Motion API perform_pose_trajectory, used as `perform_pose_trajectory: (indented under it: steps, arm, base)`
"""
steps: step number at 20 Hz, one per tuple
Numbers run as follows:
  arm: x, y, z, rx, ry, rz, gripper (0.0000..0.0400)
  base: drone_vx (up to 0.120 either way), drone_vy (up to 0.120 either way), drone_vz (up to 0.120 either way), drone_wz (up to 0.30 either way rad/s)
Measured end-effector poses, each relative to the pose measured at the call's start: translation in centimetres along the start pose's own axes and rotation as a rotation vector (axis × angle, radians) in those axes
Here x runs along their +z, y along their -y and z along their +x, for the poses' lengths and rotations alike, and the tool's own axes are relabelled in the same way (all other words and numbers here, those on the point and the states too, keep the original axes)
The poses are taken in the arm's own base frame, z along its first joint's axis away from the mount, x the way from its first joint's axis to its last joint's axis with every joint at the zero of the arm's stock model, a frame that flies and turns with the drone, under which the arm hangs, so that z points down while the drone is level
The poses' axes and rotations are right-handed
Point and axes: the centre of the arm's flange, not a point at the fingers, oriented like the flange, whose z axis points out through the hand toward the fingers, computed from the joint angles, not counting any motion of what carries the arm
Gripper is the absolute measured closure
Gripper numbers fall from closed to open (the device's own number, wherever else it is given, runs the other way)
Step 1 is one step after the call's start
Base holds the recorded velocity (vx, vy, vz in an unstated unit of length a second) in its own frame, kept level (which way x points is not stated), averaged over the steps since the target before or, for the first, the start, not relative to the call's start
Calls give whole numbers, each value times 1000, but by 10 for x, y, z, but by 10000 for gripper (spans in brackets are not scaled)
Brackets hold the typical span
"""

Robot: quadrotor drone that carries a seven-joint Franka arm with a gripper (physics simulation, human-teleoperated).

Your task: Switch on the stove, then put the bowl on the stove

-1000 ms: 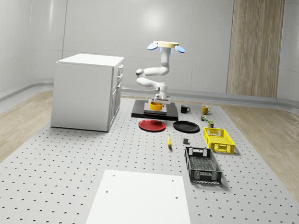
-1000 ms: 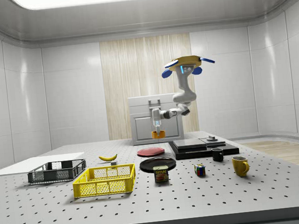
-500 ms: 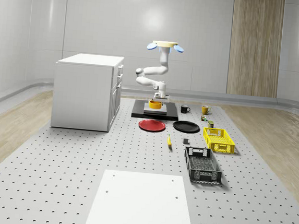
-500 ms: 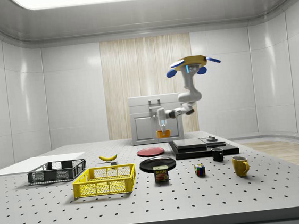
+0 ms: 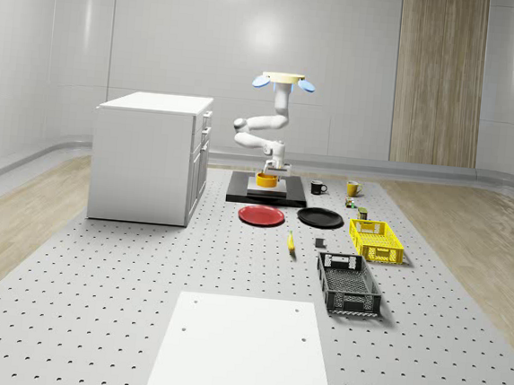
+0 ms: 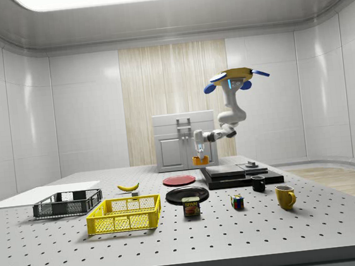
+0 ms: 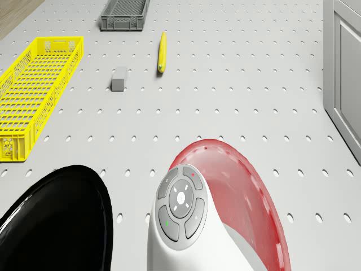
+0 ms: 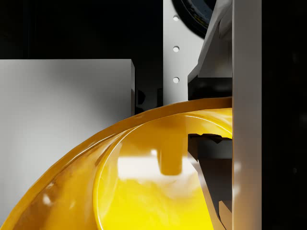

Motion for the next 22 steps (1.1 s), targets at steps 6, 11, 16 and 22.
perform_pose_trajectory:
  steps: [6,11,16,22]
  arm:
    - [0,0,0,0,0,0,300]
    - [0,0,0,0,0,0,300]
    - [0,0,0,0,0,0,300]
    - [0,0,0,0,0,0,300]
  base:
    - [-120,0,-40,0]
    - [-120,0,-8,0]
    - [-120,0,0,0]
    - [-120,0,-80,0]
